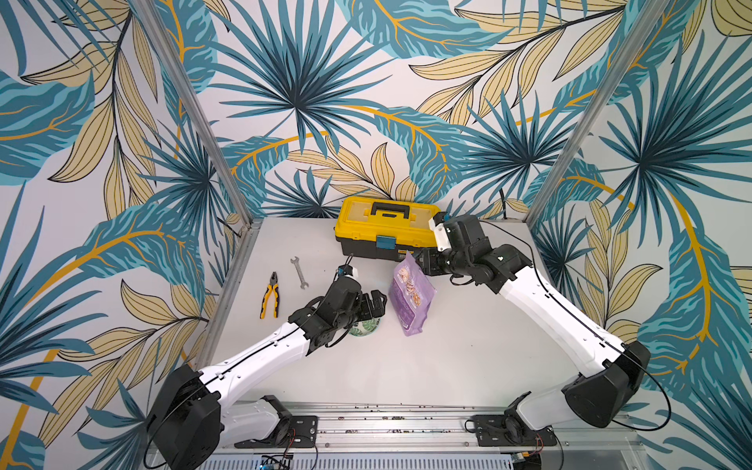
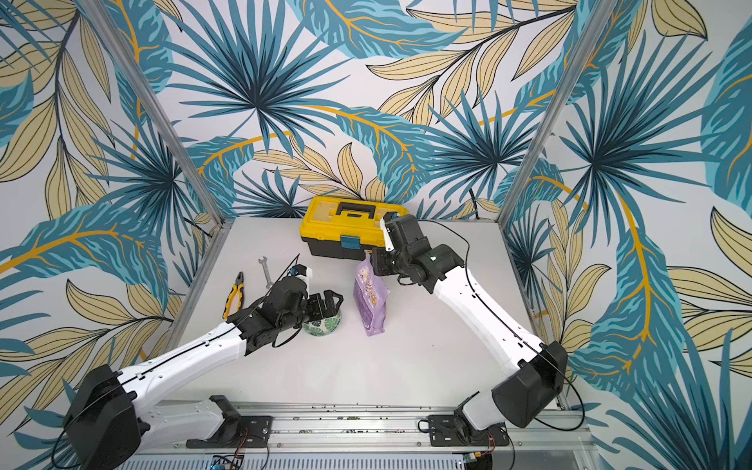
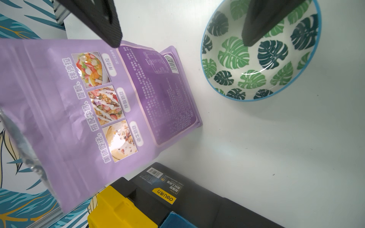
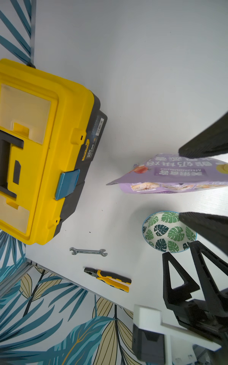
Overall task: Pour the oats into the breakfast bowl
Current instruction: Move the oats bag to the center of the board, then open the oats bag at the center of the board.
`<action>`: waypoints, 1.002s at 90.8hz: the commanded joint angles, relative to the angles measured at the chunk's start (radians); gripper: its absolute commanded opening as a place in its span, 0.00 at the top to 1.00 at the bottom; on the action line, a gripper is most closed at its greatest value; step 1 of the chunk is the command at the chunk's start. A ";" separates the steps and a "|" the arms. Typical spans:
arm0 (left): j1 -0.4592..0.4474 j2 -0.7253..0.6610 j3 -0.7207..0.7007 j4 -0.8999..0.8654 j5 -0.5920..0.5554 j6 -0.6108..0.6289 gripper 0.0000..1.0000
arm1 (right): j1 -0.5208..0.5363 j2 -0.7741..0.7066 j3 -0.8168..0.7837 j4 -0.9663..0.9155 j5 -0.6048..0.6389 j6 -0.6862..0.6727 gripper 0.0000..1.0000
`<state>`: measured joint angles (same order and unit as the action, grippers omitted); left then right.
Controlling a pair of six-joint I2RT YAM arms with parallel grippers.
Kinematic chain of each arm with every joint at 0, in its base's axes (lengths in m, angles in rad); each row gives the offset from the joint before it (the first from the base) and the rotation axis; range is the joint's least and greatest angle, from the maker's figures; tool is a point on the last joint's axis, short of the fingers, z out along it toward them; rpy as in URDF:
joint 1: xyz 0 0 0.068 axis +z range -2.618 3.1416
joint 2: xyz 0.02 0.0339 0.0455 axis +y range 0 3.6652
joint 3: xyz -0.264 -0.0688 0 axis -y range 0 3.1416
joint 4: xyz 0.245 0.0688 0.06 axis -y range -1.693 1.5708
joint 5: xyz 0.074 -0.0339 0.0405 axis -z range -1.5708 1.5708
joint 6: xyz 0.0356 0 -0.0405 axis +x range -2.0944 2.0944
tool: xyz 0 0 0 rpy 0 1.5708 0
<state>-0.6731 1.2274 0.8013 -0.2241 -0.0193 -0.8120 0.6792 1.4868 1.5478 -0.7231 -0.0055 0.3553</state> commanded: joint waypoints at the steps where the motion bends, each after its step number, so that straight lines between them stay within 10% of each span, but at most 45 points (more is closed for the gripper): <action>1: -0.002 -0.026 0.021 0.004 -0.027 0.004 0.00 | -0.044 -0.007 0.025 -0.072 -0.109 -0.049 0.50; 24: -0.002 -0.039 0.022 -0.007 -0.033 0.016 0.00 | -0.107 0.036 0.031 -0.093 -0.283 -0.070 0.56; 91: -0.003 -0.045 0.019 -0.021 -0.044 0.026 0.00 | -0.107 0.113 0.022 -0.125 -0.262 -0.078 0.76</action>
<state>-0.6731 1.2079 0.8013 -0.2302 -0.0467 -0.8001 0.5716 1.5860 1.5742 -0.8139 -0.2596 0.2913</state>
